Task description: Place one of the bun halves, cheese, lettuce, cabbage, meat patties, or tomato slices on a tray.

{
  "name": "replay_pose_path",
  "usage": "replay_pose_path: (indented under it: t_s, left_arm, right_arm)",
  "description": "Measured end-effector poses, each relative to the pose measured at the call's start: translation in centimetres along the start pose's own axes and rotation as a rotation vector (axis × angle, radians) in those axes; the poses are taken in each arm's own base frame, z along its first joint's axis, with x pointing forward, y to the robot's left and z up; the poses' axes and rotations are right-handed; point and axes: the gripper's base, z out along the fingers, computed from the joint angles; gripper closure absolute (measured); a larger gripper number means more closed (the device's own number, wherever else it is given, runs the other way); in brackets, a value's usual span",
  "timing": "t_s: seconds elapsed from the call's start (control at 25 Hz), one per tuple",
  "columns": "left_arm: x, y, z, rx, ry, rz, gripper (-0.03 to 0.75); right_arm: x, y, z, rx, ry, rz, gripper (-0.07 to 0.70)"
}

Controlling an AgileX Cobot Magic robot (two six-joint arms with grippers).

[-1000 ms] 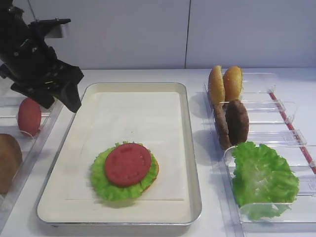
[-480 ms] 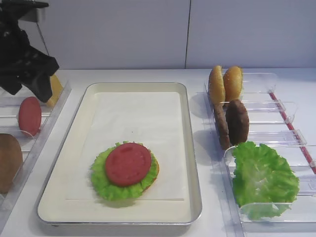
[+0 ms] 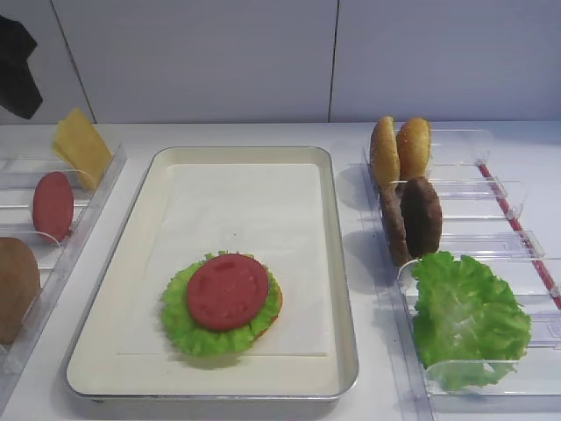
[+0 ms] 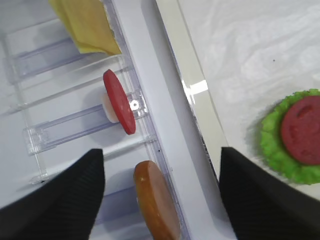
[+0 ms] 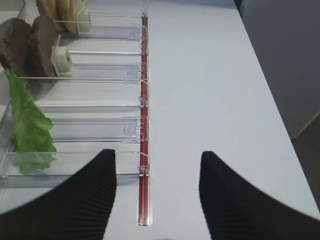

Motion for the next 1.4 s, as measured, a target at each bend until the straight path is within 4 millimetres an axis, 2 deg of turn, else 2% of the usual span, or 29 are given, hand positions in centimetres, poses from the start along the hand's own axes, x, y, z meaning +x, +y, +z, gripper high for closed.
replay_pose_path:
  t_s: [0.2, 0.64, 0.88, 1.12, 1.4]
  left_arm:
    - [2.8, -0.1, -2.4, -0.020, -0.056, 0.000, 0.243]
    - [11.8, -0.8, -4.0, -0.048, -0.130, 0.001, 0.243]
    - [16.8, -1.2, -5.2, -0.060, -0.284, -0.023, 0.243]
    - [21.0, -1.7, -5.6, -0.065, -0.388, -0.048, 0.243]
    - [24.9, -2.1, -4.8, -0.066, -0.486, -0.083, 0.243]
  right_arm:
    - [0.0, 0.0, 0.0, 0.000, 0.000, 0.000, 0.230]
    - [0.0, 0.0, 0.0, 0.000, 0.000, 0.001, 0.230]
    - [0.0, 0.0, 0.0, 0.000, 0.000, 0.001, 0.230]
    - [0.0, 0.0, 0.0, 0.000, -0.002, 0.001, 0.230]
    - [0.0, 0.0, 0.0, 0.000, -0.002, 0.001, 0.230]
